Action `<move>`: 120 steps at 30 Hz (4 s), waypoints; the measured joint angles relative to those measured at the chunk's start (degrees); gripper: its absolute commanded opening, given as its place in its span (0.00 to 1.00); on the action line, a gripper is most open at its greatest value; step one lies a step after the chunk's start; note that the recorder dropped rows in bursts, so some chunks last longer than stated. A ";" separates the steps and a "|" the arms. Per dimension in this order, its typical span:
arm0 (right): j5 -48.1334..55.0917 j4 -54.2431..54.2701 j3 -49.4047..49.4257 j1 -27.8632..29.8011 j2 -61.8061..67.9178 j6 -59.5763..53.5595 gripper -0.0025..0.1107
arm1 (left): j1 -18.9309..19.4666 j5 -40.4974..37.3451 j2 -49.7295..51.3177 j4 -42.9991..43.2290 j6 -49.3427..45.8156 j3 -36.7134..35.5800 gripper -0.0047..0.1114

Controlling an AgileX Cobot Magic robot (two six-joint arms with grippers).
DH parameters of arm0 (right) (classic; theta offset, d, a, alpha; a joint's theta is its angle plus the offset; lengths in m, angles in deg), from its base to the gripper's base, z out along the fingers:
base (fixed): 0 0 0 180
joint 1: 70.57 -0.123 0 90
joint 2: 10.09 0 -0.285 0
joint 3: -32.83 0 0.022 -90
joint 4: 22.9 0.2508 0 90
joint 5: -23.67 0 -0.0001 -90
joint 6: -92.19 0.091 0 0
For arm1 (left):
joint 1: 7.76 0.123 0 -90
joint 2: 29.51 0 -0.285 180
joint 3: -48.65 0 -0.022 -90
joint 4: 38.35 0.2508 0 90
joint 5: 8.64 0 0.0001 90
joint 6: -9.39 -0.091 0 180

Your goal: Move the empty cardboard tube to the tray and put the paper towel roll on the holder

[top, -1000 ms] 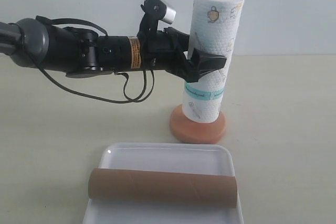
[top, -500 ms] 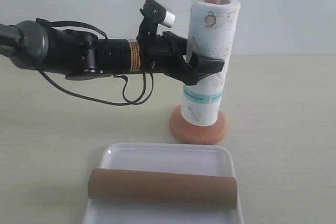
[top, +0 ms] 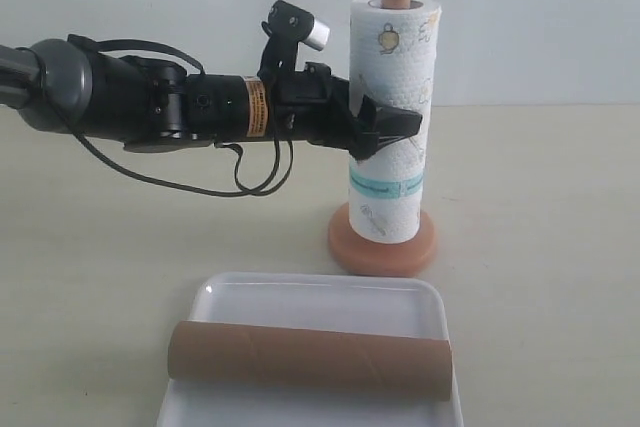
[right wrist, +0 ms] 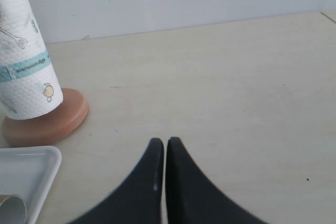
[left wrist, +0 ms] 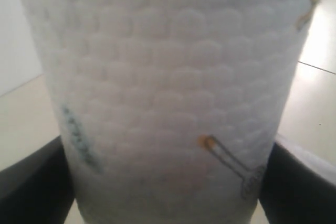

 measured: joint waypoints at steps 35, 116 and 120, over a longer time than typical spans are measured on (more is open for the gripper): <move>0.00 0.00 0.00 0.00 0.00 0.00 0.03 | 0.00 -3.00 -4.39 16.69 18.49 -0.09 0.86; 0.00 0.00 0.00 0.00 0.00 0.00 0.03 | 13.49 29.32 -41.95 25.97 38.41 -39.38 0.08; 0.00 0.00 0.00 0.00 0.00 0.00 0.03 | 13.49 29.32 -41.98 25.97 38.41 -39.38 0.08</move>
